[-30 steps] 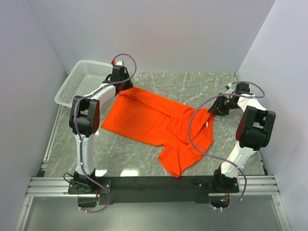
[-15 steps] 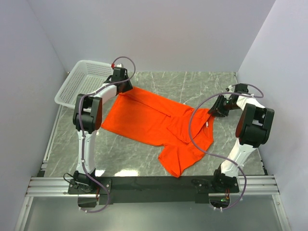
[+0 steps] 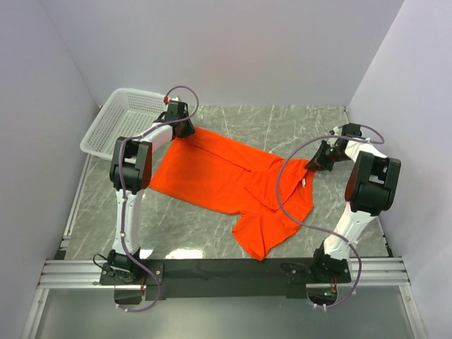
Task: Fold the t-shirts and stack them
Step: Fold the tshirt
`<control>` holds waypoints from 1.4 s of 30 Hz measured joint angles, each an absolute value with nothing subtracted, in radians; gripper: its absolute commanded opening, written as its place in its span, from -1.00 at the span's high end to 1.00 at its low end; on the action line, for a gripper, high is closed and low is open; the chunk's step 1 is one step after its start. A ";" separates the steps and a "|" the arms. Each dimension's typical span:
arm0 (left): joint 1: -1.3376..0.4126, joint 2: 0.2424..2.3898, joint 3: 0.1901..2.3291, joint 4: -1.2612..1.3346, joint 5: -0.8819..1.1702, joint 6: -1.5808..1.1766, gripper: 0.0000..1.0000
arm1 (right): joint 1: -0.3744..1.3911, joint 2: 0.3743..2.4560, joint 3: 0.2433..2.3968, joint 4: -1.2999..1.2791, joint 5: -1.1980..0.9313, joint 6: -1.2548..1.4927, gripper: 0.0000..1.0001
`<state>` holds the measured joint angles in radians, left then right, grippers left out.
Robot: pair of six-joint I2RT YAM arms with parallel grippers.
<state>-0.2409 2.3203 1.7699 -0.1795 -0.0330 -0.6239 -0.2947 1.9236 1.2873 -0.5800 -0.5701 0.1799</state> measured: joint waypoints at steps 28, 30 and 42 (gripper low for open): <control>-0.211 2.342 1.824 -0.242 -0.031 -0.689 0.30 | -0.353 1.818 1.159 -0.677 -0.475 0.132 1.00; -0.210 2.347 1.834 -0.249 -0.031 -0.690 0.29 | -0.353 1.823 1.159 -0.680 -0.476 0.123 0.95; -0.206 2.350 1.850 -0.245 0.004 -0.686 0.18 | -0.354 1.845 1.161 -0.752 -0.461 -0.006 -0.05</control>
<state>-0.2058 2.3497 1.8503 -0.2451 0.0036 -0.6857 -0.3542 1.8446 1.1606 -0.7517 -0.4610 -0.0055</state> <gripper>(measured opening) 0.385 0.475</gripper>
